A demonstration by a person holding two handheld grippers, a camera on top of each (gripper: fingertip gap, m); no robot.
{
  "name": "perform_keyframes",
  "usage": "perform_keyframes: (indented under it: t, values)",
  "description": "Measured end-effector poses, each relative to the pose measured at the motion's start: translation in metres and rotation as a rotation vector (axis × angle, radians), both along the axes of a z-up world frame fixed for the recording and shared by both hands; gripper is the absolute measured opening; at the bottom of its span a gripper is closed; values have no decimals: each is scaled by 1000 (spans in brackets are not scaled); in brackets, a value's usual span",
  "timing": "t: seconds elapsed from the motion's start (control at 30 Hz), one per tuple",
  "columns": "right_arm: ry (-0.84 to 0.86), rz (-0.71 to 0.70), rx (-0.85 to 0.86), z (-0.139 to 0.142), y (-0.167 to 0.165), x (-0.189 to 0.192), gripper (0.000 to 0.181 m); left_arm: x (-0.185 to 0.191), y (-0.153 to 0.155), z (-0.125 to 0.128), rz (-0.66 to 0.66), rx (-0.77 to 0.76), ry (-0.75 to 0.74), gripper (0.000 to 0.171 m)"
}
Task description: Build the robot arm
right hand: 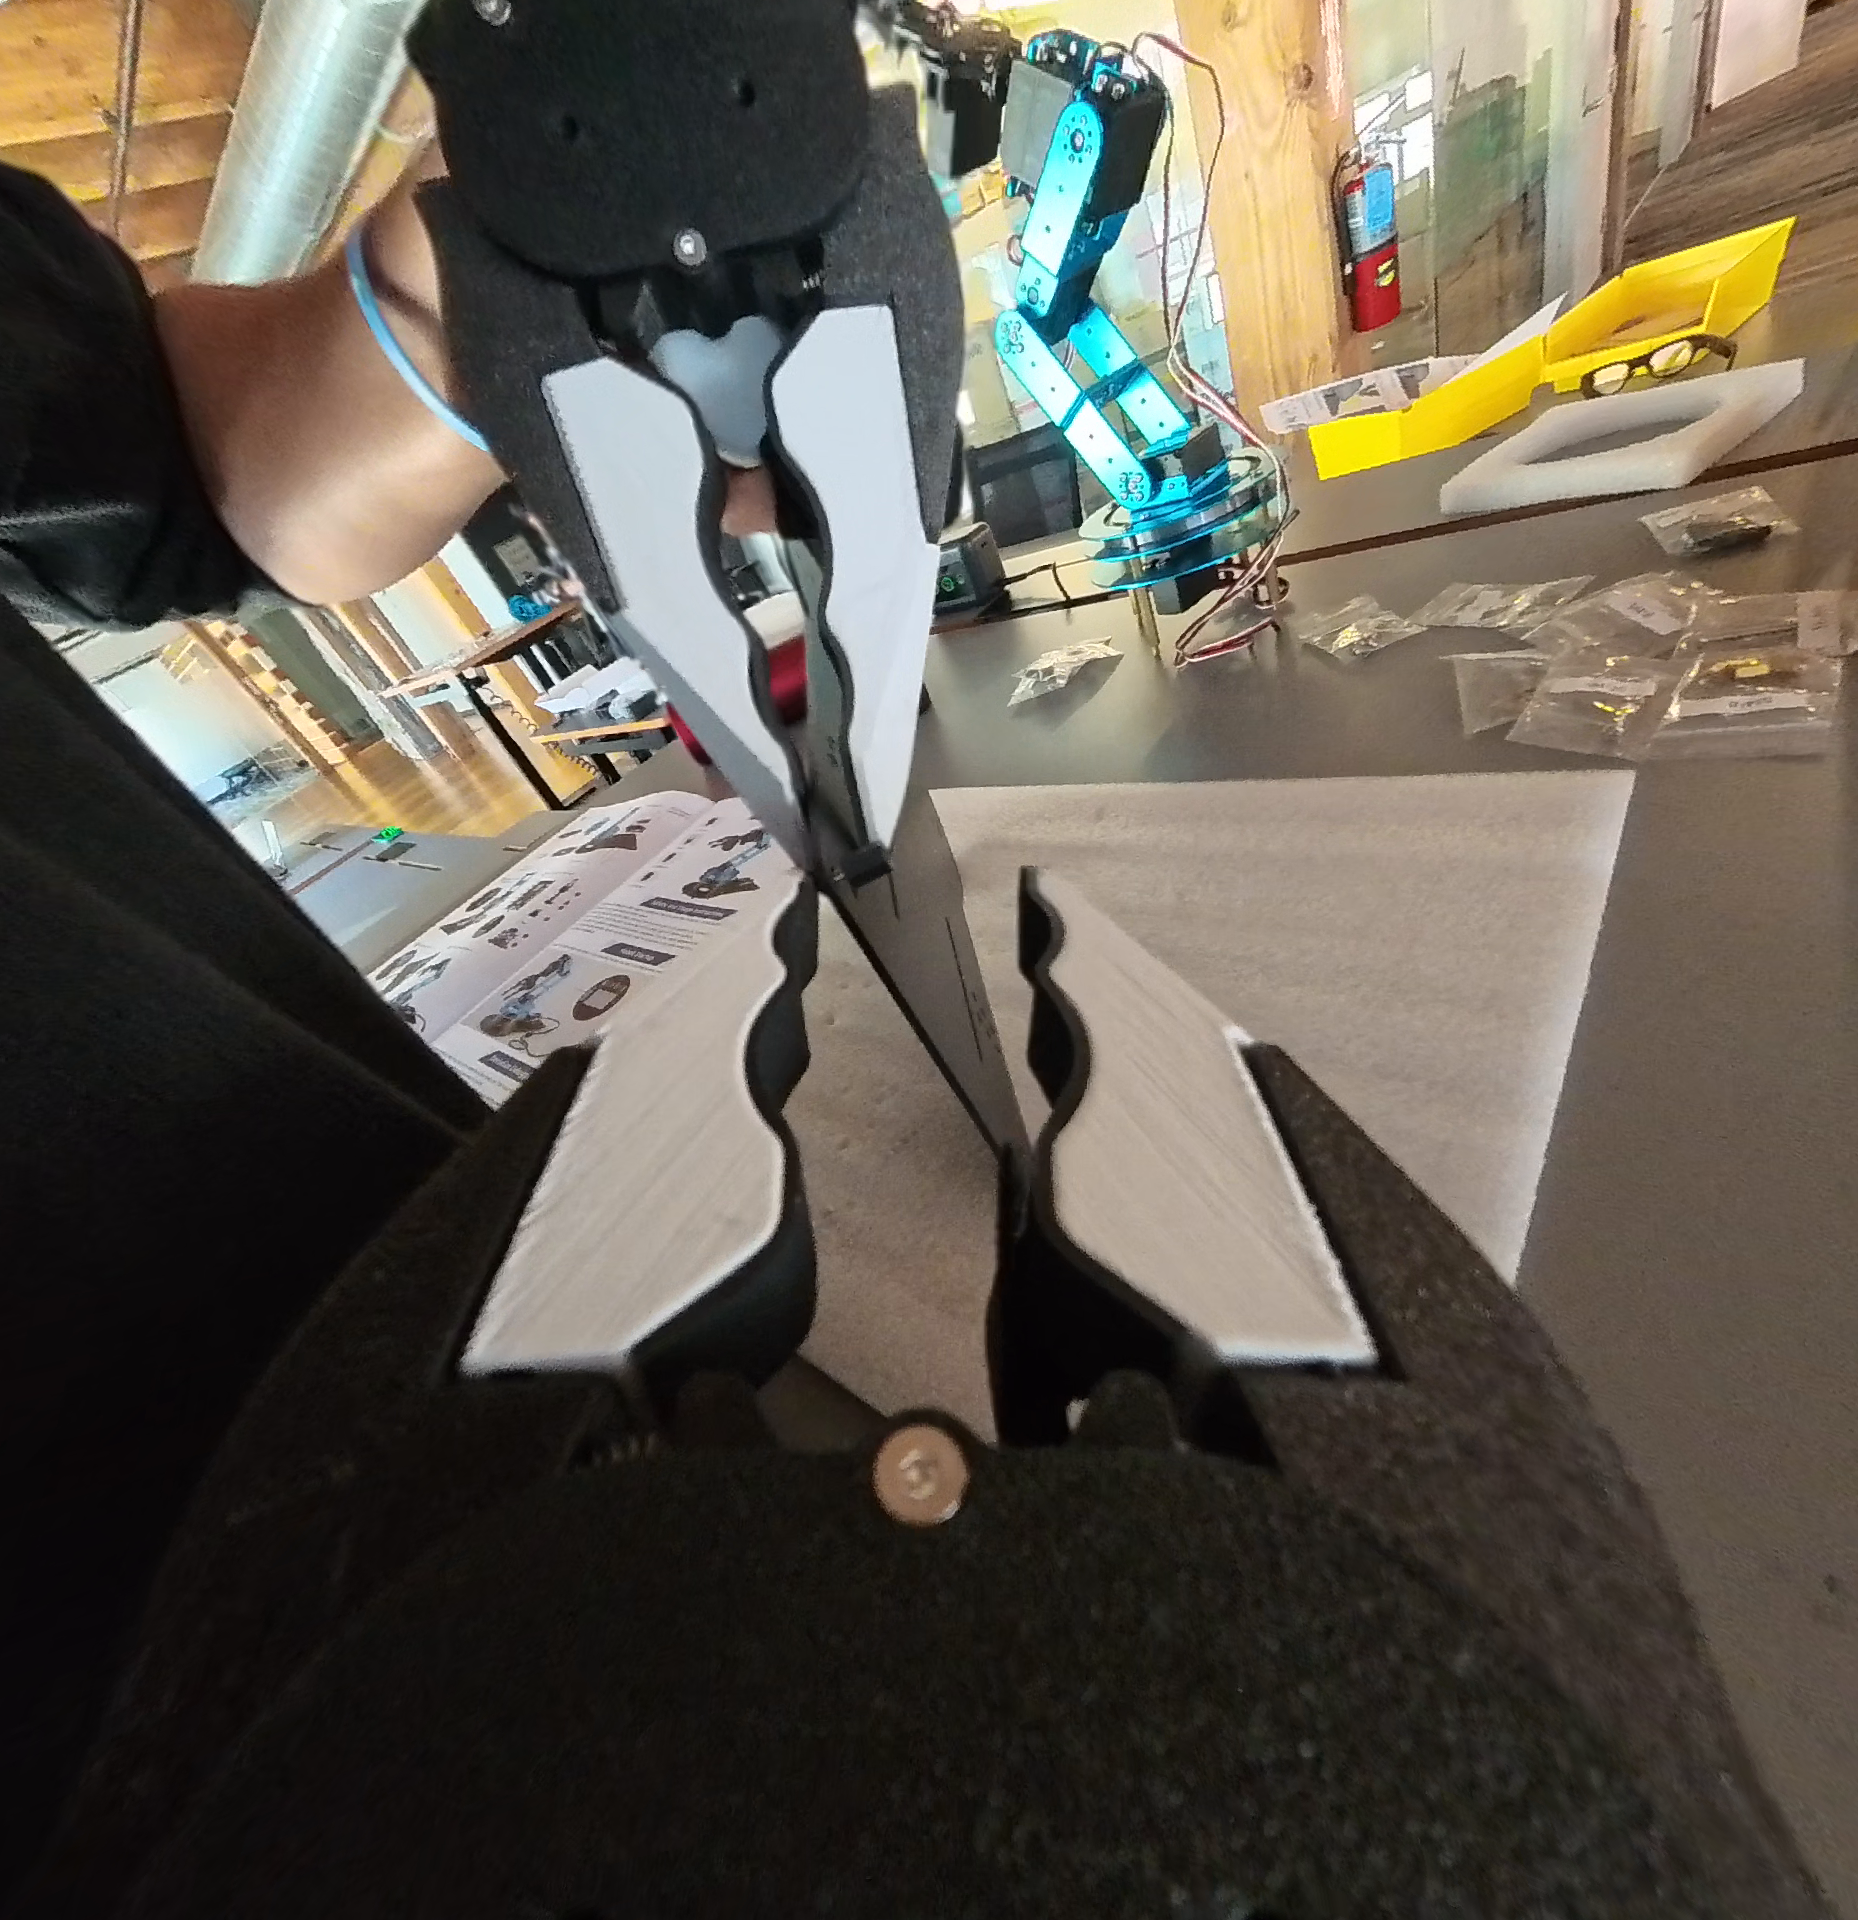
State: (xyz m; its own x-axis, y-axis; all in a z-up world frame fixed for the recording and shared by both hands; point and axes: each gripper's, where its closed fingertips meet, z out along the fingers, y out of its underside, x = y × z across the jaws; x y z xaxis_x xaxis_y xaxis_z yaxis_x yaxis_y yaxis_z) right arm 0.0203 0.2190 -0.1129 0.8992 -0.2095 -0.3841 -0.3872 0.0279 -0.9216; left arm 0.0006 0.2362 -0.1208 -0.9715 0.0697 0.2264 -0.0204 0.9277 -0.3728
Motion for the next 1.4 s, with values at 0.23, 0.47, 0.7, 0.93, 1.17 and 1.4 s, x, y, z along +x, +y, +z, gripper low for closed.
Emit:
perform_keyframes:
  t: [0.23,0.47,0.7,0.93,1.17,1.4]
  values:
    - [-36,55,-77,-21,0,-4,10,16,-14,-4,184,-28,-157,8]
    - [-179,102,-167,-30,5,-11,2,9,-18,1,369,-89,-155,36]
    - [-208,141,-160,-31,7,-20,3,9,-16,-1,422,-138,-116,50]
    - [-210,153,-169,-31,7,-22,3,12,-17,1,287,-126,-295,52]
    - [-221,176,-182,-32,8,-25,4,6,-19,3,225,-104,-335,49]
    - [-221,150,-253,-42,5,-20,6,-4,-20,0,202,-106,-319,52]
